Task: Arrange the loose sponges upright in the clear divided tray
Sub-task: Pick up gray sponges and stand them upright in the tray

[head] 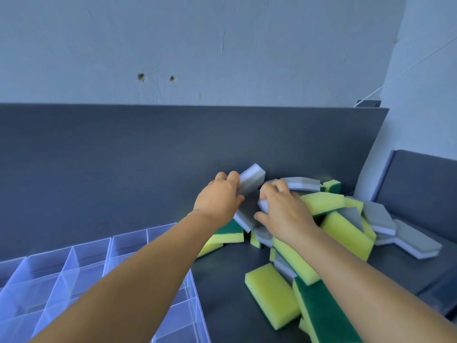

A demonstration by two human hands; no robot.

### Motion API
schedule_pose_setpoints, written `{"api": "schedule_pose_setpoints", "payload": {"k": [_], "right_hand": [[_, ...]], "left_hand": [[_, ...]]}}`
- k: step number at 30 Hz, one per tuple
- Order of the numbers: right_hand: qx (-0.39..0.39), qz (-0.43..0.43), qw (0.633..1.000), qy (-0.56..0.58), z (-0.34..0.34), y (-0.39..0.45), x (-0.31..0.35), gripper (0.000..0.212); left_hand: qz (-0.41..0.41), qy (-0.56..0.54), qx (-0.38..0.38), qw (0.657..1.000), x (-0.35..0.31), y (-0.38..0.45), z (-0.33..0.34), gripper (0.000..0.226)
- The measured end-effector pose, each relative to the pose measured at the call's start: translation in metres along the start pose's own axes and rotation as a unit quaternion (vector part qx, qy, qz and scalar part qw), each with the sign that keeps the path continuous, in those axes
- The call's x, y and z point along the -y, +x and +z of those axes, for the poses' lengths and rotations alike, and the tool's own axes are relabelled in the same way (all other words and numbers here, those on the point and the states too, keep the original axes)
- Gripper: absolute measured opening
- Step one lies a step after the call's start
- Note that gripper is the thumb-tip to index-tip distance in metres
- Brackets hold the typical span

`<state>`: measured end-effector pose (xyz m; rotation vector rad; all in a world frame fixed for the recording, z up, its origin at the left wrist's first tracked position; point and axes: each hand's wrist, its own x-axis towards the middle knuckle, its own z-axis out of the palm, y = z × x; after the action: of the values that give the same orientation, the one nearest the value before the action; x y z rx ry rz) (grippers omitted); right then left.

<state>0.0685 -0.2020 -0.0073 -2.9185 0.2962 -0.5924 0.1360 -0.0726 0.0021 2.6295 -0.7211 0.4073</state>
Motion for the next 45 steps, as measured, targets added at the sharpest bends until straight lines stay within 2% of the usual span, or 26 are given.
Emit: {"api": "schedule_pose_setpoints", "payload": {"k": [5, 8, 11, 15, 18, 22, 24, 33, 45], "right_hand": [[-0.056, 0.010, 0.998, -0.001, -0.003, 0.004, 0.002, 0.013], [-0.107, -0.002, 0.992, 0.067, -0.012, 0.003, 0.007, 0.027], [-0.107, -0.046, 0.982, 0.151, -0.019, 0.002, 0.023, 0.042], [-0.105, -0.100, 0.952, 0.270, -0.014, -0.003, 0.062, 0.024], [-0.067, -0.111, 0.938, 0.322, -0.015, -0.010, 0.096, 0.018], [0.017, -0.138, 0.935, 0.325, -0.014, -0.028, 0.146, 0.040], [0.029, -0.153, 0.935, 0.319, -0.012, -0.040, 0.176, 0.044], [-0.022, -0.217, 0.944, 0.248, -0.002, -0.094, 0.306, 0.024], [-0.014, -0.231, 0.922, 0.310, 0.007, -0.146, 0.429, 0.028]], "left_hand": [[-0.028, -0.038, -0.030, 0.998, 0.007, -0.010, -0.009, 0.022], [-0.020, -0.042, -0.058, 0.997, 0.017, -0.020, -0.023, 0.035], [-0.015, -0.037, -0.082, 0.996, 0.033, -0.036, -0.039, 0.041], [-0.030, -0.039, -0.108, 0.993, 0.056, -0.066, -0.064, 0.037], [-0.043, -0.034, -0.126, 0.991, 0.080, -0.093, -0.085, 0.036], [-0.072, -0.031, -0.137, 0.988, 0.124, -0.135, -0.120, 0.037], [-0.093, -0.021, -0.135, 0.986, 0.148, -0.159, -0.138, 0.037], [-0.158, 0.017, -0.145, 0.977, 0.246, -0.266, -0.208, 0.029], [-0.189, 0.007, -0.107, 0.976, 0.348, -0.374, -0.279, 0.027]]}}
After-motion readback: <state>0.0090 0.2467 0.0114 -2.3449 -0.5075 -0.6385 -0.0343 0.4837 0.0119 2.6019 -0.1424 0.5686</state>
